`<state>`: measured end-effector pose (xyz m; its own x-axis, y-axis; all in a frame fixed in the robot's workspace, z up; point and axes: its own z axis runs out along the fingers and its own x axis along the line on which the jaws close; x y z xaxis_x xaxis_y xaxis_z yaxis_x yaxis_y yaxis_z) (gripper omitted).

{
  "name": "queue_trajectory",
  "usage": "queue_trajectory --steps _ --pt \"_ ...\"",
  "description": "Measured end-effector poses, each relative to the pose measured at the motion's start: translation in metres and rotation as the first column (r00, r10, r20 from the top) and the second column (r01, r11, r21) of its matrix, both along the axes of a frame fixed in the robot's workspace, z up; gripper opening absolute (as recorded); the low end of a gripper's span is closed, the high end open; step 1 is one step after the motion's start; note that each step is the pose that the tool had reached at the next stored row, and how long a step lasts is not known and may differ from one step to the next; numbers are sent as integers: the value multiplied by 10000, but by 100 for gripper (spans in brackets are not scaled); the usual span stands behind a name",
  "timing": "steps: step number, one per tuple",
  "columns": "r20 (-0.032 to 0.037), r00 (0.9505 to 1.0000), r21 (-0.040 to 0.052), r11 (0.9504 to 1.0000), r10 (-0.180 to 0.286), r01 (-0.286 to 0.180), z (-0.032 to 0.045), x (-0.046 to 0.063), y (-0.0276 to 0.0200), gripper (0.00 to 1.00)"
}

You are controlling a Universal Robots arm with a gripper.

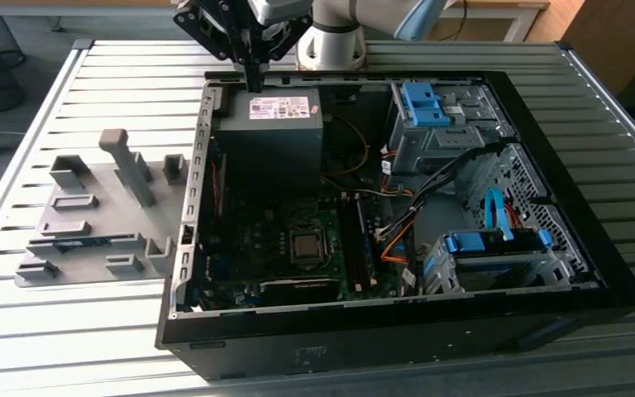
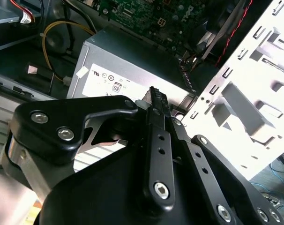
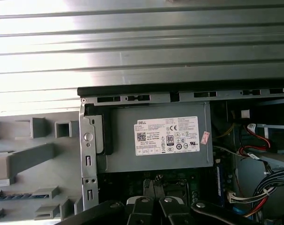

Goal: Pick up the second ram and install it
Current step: 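Reach for the second ram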

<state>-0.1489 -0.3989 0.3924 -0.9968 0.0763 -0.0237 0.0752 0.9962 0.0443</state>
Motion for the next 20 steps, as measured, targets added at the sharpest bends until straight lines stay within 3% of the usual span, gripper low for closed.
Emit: queue_trajectory --steps 20 --pt "-39 10000 0 10000 1 -1 -19 -103 0 10"
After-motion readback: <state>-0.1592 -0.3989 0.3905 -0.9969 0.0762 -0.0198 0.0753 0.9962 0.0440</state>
